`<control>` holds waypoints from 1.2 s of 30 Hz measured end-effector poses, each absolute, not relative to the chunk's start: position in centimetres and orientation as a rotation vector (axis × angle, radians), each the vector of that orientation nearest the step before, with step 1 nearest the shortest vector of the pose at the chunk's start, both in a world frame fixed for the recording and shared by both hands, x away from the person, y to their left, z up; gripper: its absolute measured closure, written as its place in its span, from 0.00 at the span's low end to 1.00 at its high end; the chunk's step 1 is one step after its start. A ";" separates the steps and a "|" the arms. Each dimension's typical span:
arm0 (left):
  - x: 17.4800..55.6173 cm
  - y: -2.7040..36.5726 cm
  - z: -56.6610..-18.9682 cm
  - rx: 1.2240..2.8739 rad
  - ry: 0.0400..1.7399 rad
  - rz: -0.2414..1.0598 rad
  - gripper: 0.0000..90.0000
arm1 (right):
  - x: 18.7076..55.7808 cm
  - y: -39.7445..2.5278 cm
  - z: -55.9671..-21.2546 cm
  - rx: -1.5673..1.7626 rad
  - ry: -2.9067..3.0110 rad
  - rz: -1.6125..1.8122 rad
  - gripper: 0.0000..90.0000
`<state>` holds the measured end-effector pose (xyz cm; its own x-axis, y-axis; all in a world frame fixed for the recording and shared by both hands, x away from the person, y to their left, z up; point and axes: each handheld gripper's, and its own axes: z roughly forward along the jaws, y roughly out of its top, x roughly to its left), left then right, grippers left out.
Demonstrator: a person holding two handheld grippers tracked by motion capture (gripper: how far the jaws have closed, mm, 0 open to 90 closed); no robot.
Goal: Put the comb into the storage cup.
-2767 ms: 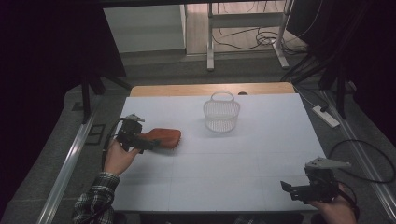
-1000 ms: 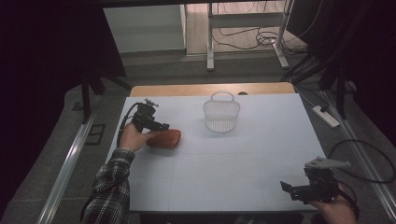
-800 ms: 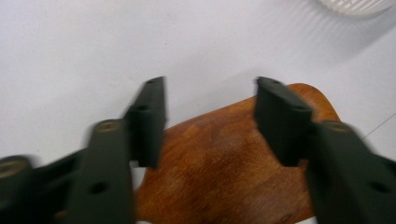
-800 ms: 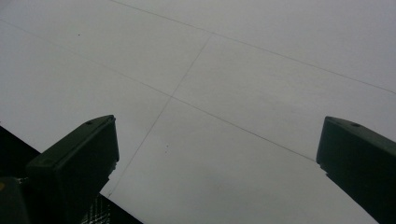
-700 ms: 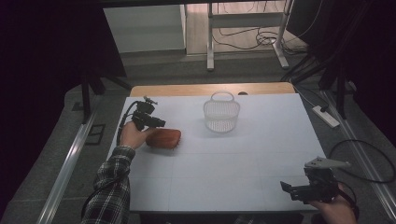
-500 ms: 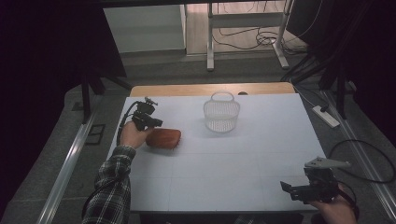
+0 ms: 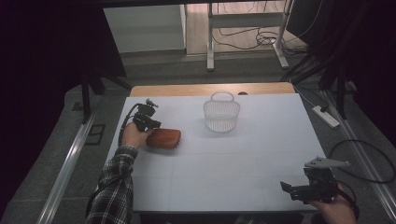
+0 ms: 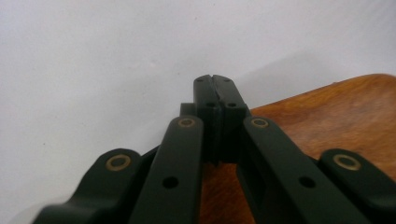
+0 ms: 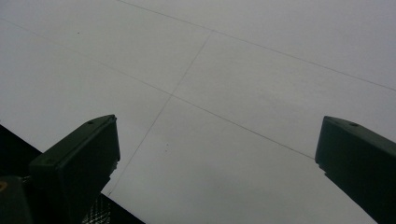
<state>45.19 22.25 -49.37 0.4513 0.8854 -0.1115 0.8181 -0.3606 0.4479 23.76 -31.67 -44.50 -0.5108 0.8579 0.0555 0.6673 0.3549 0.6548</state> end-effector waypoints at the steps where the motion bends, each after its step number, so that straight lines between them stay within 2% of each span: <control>1: 45.2 22.3 -49.5 2.257 1.434 0.203 0.99 | 23.8 -31.7 -44.5 1.354 2.324 0.910 0.00; 36: 44.4 24.7 -50.1 2.241 1.522 0.205 0.99 | 23.8 -31.6 -44.5 1.357 2.326 0.897 0.01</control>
